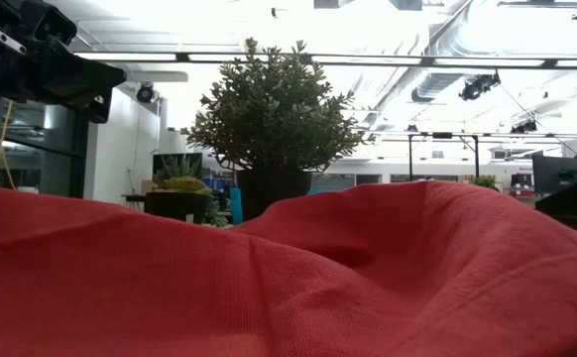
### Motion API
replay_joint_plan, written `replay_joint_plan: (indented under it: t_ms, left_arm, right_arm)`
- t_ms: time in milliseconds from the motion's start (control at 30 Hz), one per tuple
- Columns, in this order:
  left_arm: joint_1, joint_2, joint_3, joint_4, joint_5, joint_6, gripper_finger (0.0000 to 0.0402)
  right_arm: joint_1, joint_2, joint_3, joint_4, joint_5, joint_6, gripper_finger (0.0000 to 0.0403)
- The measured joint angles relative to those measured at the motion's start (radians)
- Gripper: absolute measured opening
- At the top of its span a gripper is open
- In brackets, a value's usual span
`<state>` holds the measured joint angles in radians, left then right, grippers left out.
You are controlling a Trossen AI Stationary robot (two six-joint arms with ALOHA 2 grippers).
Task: Pick and placing Produce into tupperware
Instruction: Put the left blueberry into the blue bin
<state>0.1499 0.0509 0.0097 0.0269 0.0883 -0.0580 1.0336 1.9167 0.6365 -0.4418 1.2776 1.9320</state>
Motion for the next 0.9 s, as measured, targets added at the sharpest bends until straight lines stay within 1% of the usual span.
replay_joint_plan:
  t_ms: [100,167,333,467,733,900]
  left_arm:
    - [0.000,0.000,0.000,0.000,0.000,0.000,0.0001]
    - [0.000,0.000,0.000,0.000,0.000,0.000,0.0001]
    - [0.000,0.000,0.000,0.000,0.000,0.000,0.0001]
    - [0.000,0.000,0.000,0.000,0.000,0.000,0.0001]
    - [0.000,0.000,0.000,0.000,0.000,0.000,0.0001]
    - [0.000,0.000,0.000,0.000,0.000,0.000,0.0001]
  right_arm:
    - [-0.003,0.000,0.000,0.009,-0.013,0.000,0.0209]
    - [-0.015,0.000,0.000,0.009,-0.041,-0.001,0.0216]
    - [-0.049,0.000,0.000,0.018,-0.115,-0.063,0.0216]
    - [-0.053,0.000,0.001,0.040,-0.116,-0.112,0.0216]
    - [-0.055,0.000,0.001,0.037,-0.128,-0.128,0.0216]
    - [-0.080,0.000,0.001,0.036,-0.174,-0.146,0.0216]
